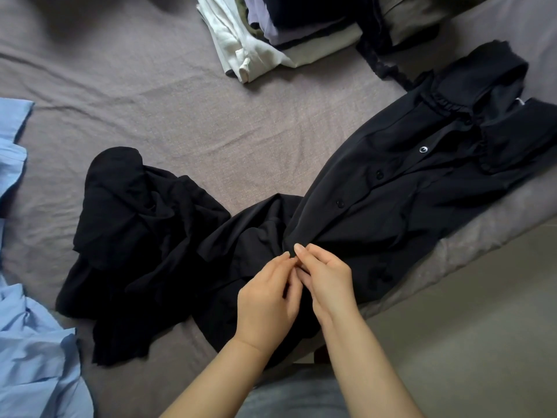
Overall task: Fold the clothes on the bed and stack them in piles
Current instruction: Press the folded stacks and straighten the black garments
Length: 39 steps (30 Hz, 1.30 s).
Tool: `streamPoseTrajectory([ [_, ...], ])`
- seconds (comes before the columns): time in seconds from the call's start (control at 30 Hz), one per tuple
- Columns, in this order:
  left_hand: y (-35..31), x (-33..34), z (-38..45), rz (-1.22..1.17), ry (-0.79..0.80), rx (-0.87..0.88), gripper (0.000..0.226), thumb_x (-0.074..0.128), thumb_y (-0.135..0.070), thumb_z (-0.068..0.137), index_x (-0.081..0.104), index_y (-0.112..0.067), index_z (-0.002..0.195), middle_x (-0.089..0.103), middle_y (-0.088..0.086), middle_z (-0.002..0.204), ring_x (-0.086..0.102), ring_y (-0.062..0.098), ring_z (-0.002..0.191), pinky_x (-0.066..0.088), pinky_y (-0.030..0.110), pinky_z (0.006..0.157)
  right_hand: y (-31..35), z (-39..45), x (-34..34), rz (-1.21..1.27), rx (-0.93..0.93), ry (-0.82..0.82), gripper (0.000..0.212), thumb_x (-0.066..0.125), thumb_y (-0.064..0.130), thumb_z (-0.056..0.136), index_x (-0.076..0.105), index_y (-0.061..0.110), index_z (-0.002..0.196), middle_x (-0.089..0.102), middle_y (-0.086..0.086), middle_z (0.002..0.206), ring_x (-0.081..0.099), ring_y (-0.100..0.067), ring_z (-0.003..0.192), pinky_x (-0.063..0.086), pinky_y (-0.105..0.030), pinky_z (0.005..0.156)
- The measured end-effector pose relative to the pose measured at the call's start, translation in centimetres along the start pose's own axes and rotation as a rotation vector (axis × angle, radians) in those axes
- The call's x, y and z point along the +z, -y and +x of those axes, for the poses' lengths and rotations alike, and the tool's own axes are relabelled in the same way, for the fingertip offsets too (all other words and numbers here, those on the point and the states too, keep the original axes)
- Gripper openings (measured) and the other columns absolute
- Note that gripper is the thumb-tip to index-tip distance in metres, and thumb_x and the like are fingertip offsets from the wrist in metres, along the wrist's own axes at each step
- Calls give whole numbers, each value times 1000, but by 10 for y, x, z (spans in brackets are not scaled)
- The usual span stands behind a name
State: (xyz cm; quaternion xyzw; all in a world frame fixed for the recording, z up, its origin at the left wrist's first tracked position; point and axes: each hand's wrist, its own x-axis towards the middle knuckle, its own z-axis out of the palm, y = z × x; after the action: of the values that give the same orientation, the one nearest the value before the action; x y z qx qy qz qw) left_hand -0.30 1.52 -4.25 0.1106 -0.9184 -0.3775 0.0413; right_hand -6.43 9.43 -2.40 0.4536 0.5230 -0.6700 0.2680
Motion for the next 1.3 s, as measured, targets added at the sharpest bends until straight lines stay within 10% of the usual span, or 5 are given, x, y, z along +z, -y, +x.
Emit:
streamPoseTrajectory([
  [0.13,-16,-7,17,-293,7,-503,13,65,-17,89,72,-25,98,69,-15,90,64,-3,83,48,10,74,-2,1,-6,42,6,55,14,59,-1,90,61,-7,103,57,-10,78,60,-15,78,56,-33,87],
  [0.3,-15,-6,26,-472,26,-638,20,70,-12,85,72,-32,85,71,-10,88,67,1,83,49,11,73,3,-2,-9,86,26,146,16,54,-3,93,62,1,80,60,-12,77,64,-13,77,57,-28,84],
  [1.3,-17,1,18,-372,58,-536,15,67,-13,86,74,-18,98,70,-12,87,64,-2,79,46,7,70,0,-2,-8,-130,-108,-99,20,70,1,83,66,7,102,71,-7,93,69,-10,84,56,-24,83],
])
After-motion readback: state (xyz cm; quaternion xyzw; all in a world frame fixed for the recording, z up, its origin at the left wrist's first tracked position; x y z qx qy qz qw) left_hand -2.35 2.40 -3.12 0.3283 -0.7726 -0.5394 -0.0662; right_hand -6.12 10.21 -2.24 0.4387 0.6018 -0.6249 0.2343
